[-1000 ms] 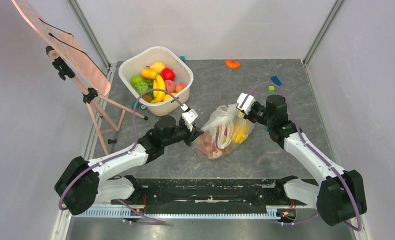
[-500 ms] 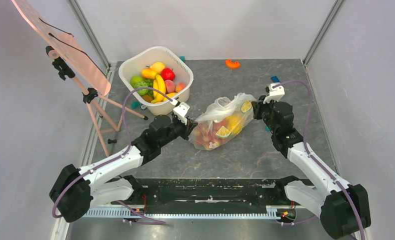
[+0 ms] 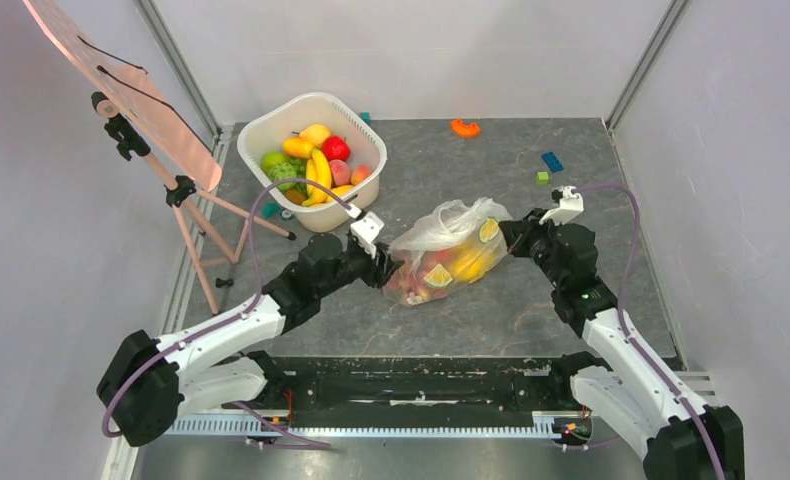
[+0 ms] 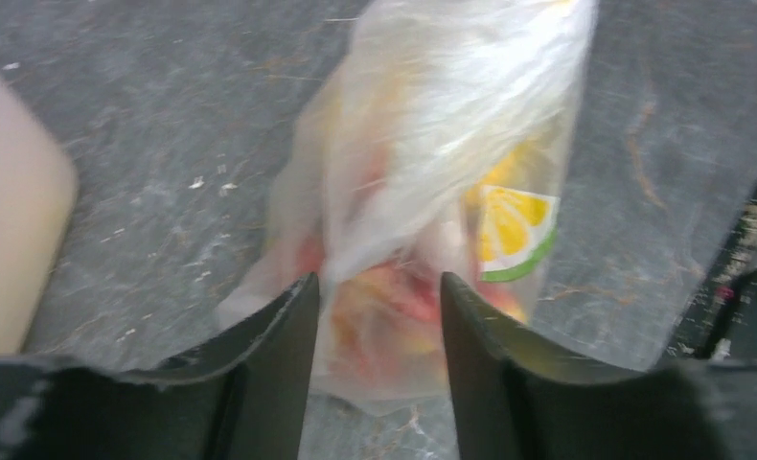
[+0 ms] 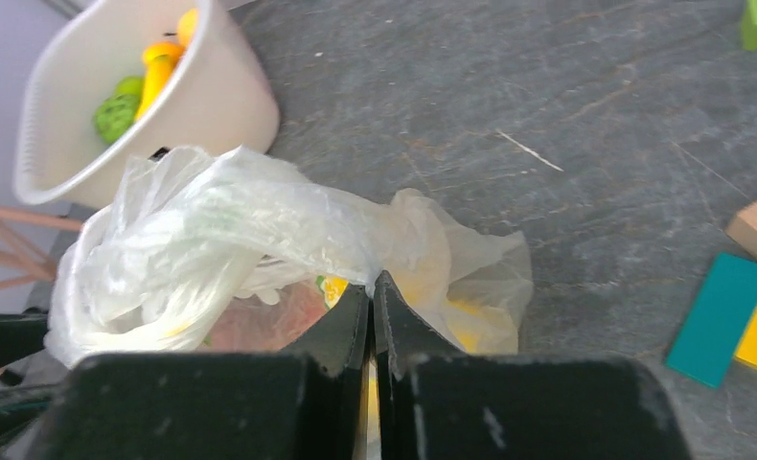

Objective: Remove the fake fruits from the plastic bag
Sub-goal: Untie the plastic bag at the center of the board.

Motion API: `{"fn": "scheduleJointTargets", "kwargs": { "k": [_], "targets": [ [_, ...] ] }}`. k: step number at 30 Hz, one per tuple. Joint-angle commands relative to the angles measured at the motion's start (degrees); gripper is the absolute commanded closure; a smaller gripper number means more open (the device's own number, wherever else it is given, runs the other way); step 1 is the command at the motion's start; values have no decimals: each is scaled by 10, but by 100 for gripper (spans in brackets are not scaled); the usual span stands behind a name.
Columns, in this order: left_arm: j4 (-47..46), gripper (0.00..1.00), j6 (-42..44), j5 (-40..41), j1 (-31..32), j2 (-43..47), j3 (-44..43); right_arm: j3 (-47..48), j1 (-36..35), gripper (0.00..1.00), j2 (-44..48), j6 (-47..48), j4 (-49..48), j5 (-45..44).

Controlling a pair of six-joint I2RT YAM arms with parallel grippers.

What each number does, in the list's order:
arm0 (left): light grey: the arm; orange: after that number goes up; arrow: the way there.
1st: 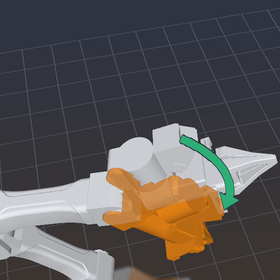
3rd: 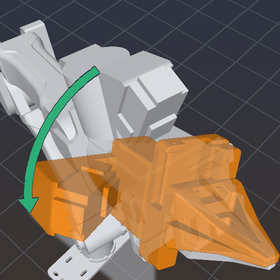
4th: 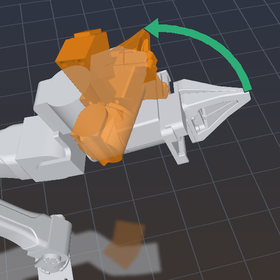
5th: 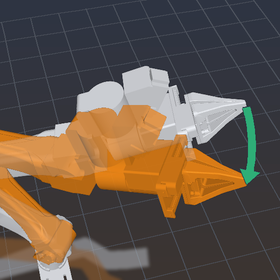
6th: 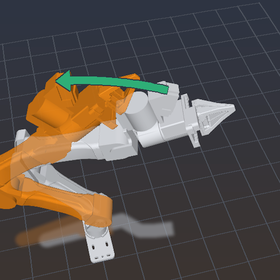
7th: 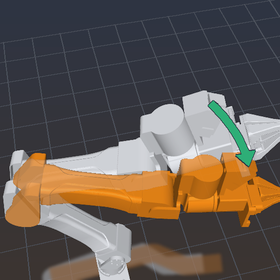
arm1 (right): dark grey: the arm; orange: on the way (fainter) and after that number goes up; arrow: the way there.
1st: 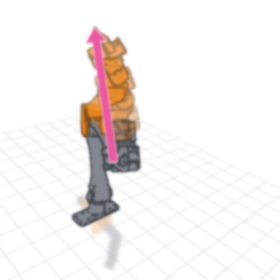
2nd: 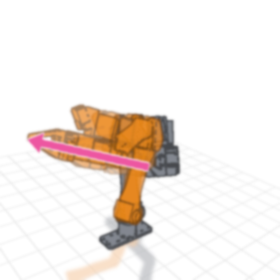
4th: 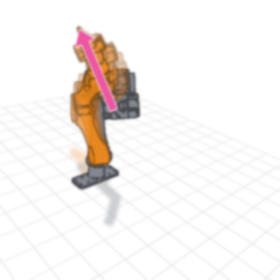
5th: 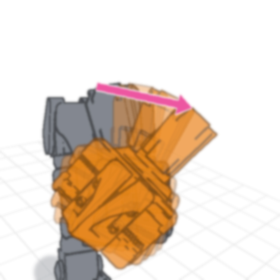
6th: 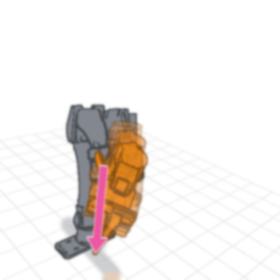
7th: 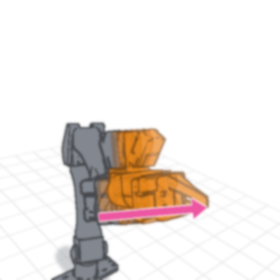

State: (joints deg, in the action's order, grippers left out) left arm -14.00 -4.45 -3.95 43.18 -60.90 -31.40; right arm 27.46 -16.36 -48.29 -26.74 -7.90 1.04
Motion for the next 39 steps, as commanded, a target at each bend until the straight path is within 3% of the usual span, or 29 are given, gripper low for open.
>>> {"fn": "scheduleJointTargets", "kwargs": {
  "k": [1,4,14,21,28,31,37,39],
  "targets": [
    [-32,35,135,-89,50,4,-16,5,1,100,27,23,-9,80],
    [16,24,233,-13,121,-23,-61,-1,1,100,36,34,-5,93],
    [53,17,403,218,233,-130,-175,-1,1,100,40,53,7,120],
    [10,12,446,280,254,-160,-181,-3,1,100,44,52,12,123],
    [-4,12,483,288,255,-184,-225,-13,1,100,51,52,11,127],
    [3,18,473,257,254,-177,-233,-15,1,100,51,53,12,126],
    [14,43,456,226,253,-194,-247,-15,1,100,51,53,12,131],
    [14,62,451,226,252,-200,-248,-16,1,100,54,53,12,130]
  ]
}}
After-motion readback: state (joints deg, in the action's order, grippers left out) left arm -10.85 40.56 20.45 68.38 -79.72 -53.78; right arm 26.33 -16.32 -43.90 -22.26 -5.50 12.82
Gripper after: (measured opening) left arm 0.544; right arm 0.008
